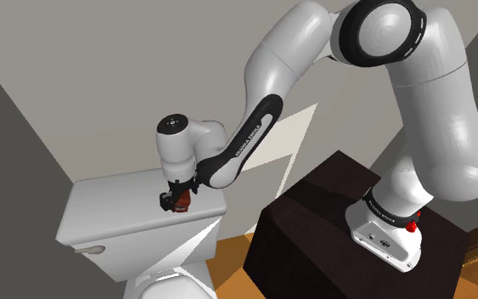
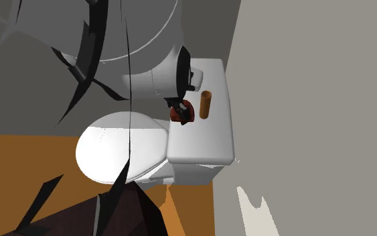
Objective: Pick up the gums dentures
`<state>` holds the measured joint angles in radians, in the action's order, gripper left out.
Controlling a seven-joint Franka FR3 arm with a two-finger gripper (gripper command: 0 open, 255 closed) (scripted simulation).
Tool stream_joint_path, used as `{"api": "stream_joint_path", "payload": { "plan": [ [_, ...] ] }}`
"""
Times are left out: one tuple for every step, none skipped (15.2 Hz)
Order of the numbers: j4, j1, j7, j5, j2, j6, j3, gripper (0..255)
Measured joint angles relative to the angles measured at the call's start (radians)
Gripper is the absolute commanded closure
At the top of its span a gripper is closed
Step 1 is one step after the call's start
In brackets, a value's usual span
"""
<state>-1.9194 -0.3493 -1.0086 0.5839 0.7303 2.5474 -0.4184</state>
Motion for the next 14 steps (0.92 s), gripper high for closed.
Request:
{"api": "stream_joint_path", "payload": {
  "plan": [
    [0.0, -0.001, -0.001, 0.001, 0.001, 0.003, 0.001, 255],
    [0.001, -0.002, -0.002, 0.002, 0.002, 0.003, 0.001, 255],
    [0.001, -0.002, -0.003, 0.002, 0.002, 0.003, 0.002, 255],
    [0.001, -0.003, -0.003, 0.003, 0.002, 0.004, 0.002, 255],
    [0.002, -0.003, -0.003, 0.003, 0.003, 0.003, 0.002, 255],
    [0.002, -0.003, -0.003, 0.003, 0.003, 0.003, 0.002, 255],
    [0.002, -0.003, -0.003, 0.002, 0.003, 0.003, 0.002, 255],
    [0.002, -0.003, -0.003, 0.002, 0.003, 0.003, 0.001, 255],
    [0.002, -0.003, -0.003, 0.002, 0.003, 0.003, 0.001, 255],
    [0.002, -0.003, -0.003, 0.003, 0.003, 0.003, 0.001, 255],
    [-0.001, -0.001, -0.002, 0.0, -0.002, 0.001, -0.001, 255],
    [-0.003, 0.002, 0.001, -0.003, -0.007, -0.004, -0.004, 255],
    [-0.004, 0.005, 0.004, -0.01, -0.017, -0.013, -0.011, 255],
    [-0.007, 0.011, 0.01, -0.015, -0.027, -0.019, -0.016, 255]
  ]
}}
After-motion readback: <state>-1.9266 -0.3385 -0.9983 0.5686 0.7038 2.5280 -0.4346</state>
